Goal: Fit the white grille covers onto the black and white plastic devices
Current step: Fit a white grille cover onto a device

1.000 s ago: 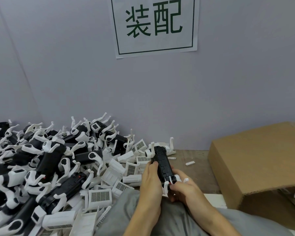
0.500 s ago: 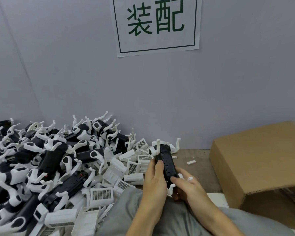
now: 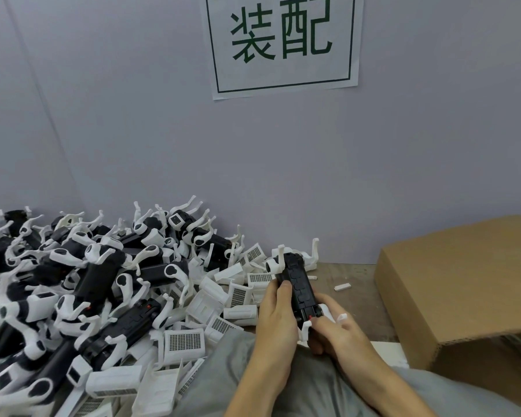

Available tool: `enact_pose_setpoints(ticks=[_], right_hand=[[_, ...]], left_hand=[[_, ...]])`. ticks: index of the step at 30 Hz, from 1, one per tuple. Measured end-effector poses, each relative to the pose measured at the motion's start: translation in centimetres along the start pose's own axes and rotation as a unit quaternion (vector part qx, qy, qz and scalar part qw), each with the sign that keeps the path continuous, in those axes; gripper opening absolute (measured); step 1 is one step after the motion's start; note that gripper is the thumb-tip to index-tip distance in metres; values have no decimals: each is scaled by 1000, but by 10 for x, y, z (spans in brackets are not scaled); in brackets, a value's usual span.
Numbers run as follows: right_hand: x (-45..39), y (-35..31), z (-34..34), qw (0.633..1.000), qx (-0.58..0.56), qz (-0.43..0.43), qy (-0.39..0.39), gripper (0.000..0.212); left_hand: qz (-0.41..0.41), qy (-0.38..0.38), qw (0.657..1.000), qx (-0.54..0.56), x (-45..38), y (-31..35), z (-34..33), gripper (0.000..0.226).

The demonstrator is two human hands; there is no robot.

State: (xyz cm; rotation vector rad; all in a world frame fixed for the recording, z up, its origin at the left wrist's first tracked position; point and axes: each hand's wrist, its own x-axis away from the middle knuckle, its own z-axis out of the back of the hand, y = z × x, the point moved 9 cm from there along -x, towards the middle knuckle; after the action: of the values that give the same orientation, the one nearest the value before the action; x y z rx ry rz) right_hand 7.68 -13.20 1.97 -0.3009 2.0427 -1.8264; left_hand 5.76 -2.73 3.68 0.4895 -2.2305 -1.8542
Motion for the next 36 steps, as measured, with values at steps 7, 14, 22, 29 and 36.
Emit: enact_pose_setpoints(ticks=[7, 14, 22, 29, 36], right_hand=[[5, -4, -5, 998, -63, -1, -27, 45], [-3, 0, 5, 975, 206, -7, 80, 31], [-78, -24, -74, 904, 422, 65, -5, 16], [-90, -23, -64, 930, 347, 59, 110, 12], [-41, -17, 0, 984, -89, -45, 145, 16]], left_hand=[[44, 14, 994, 104, -4, -1, 6, 34], [48, 14, 891, 452, -19, 31, 50, 35], [61, -3, 837, 544, -19, 35, 65, 42], [8, 46, 862, 504, -27, 37, 83, 52], [-20, 63, 936, 345, -29, 31, 76, 26]])
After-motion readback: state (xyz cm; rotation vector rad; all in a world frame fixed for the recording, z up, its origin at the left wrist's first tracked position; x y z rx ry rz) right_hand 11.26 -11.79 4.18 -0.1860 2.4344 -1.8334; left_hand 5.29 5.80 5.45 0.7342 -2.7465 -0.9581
